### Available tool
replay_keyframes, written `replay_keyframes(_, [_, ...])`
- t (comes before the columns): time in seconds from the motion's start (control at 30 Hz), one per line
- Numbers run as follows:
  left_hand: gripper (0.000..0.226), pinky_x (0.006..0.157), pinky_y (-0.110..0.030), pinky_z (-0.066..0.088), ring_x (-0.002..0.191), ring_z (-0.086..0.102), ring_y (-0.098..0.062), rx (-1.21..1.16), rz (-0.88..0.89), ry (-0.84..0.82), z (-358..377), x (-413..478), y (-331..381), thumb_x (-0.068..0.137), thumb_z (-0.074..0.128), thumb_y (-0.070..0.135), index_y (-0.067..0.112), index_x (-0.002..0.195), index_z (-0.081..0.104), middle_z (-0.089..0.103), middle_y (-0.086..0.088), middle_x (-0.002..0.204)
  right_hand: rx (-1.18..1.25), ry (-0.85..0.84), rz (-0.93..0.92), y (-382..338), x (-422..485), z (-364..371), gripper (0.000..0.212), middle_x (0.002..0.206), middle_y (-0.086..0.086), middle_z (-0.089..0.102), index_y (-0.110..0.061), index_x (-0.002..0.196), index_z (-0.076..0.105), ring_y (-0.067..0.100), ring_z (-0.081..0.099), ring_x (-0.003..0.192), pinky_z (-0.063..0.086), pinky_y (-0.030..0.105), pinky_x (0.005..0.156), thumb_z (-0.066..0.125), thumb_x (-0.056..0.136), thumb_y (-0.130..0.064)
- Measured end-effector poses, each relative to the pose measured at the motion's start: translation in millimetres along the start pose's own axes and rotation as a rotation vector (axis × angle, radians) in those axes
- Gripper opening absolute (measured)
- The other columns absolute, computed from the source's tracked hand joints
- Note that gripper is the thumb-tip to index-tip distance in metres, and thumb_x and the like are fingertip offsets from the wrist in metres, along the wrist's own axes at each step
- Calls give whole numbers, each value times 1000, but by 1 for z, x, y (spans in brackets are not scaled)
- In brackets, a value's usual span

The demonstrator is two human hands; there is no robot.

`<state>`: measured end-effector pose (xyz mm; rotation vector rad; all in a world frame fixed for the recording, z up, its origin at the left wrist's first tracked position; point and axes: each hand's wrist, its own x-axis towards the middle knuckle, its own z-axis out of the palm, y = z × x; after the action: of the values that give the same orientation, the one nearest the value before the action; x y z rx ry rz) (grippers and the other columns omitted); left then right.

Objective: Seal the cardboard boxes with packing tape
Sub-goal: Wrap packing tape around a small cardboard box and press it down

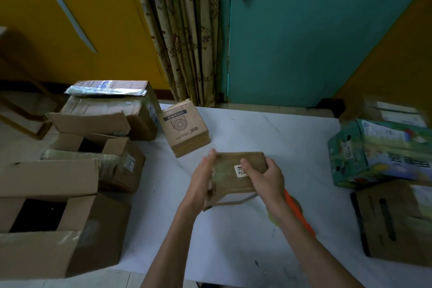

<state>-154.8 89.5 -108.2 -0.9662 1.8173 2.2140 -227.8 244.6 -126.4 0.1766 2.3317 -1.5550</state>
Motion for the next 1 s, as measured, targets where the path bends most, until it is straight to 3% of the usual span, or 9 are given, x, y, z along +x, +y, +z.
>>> replay_keyframes(0.07, [55, 76, -23, 58, 97, 73, -12, 94, 83, -21, 3, 1, 0, 88, 61, 68, 23, 119, 59, 73, -3, 113, -15, 27, -22, -4, -1, 4, 39, 97, -7, 70, -18, 112, 64, -1, 63, 81, 43, 5, 53, 76, 83, -41])
replay_keyframes(0.17, [24, 69, -13, 54, 83, 70, 6, 132, 103, 51, 3, 14, -3, 92, 72, 41, 42, 104, 51, 72, 16, 96, -13, 12, -39, -9, 1, 9, 43, 101, -8, 68, -17, 118, 61, 0, 63, 84, 44, 4, 53, 77, 83, -38])
replay_keyframes(0.27, [76, 90, -28, 58, 106, 68, -4, 182, 105, 178, 4, 27, -7, 75, 79, 64, 31, 138, 50, 69, 15, 118, -11, -83, 21, -20, 5, 12, 50, 93, -21, 56, -23, 113, 49, 0, 58, 83, 41, 9, 54, 78, 80, -46])
replay_keyframes(0.33, [101, 94, -38, 59, 108, 68, -10, 252, 95, 261, 5, 35, -13, 61, 75, 83, 33, 145, 47, 69, 11, 123, -13, -109, 63, -24, 9, 15, 59, 93, -18, 58, -23, 115, 51, -4, 55, 79, 41, 12, 58, 78, 74, -57])
replay_keyframes(0.53, [68, 89, -37, 60, 95, 71, -4, 339, 139, 251, -1, 38, -14, 73, 72, 73, 31, 125, 63, 74, 14, 105, -119, -38, 29, -12, 17, 24, 48, 94, -8, 69, -20, 104, 65, 11, 67, 87, 53, 26, 71, 72, 79, -60])
replay_keyframes(0.67, [38, 87, -42, 59, 92, 71, -9, 422, 187, 281, -2, 41, -17, 95, 56, 59, 27, 112, 65, 75, 9, 100, -247, 17, -44, -13, 17, 23, 35, 83, -5, 65, -15, 94, 63, 8, 62, 73, 39, 14, 56, 56, 96, -49])
replay_keyframes(0.77, [40, 86, -42, 59, 92, 69, -14, 476, 198, 334, 1, 42, -16, 104, 40, 52, 21, 108, 65, 73, 4, 97, -329, 53, -85, -14, 15, 21, 40, 72, -7, 58, -10, 87, 59, -2, 51, 60, 29, 9, 46, 40, 104, -41])
replay_keyframes(0.87, [42, 85, -38, 58, 93, 69, -17, 485, 178, 345, 4, 41, -12, 107, 35, 48, 18, 106, 65, 72, 1, 97, -310, 43, -70, -15, 14, 20, 44, 71, -7, 59, -8, 89, 60, 9, 62, 66, 34, 13, 47, 35, 105, -40])
replay_keyframes(1.0, [56, 73, -33, 60, 79, 72, -13, 499, 100, 322, 5, 40, -8, 79, 55, 79, 26, 88, 71, 74, 6, 82, -207, -19, -12, -17, 13, 20, 43, 84, -10, 62, -17, 100, 60, 4, 59, 73, 41, 16, 56, 61, 89, -59])
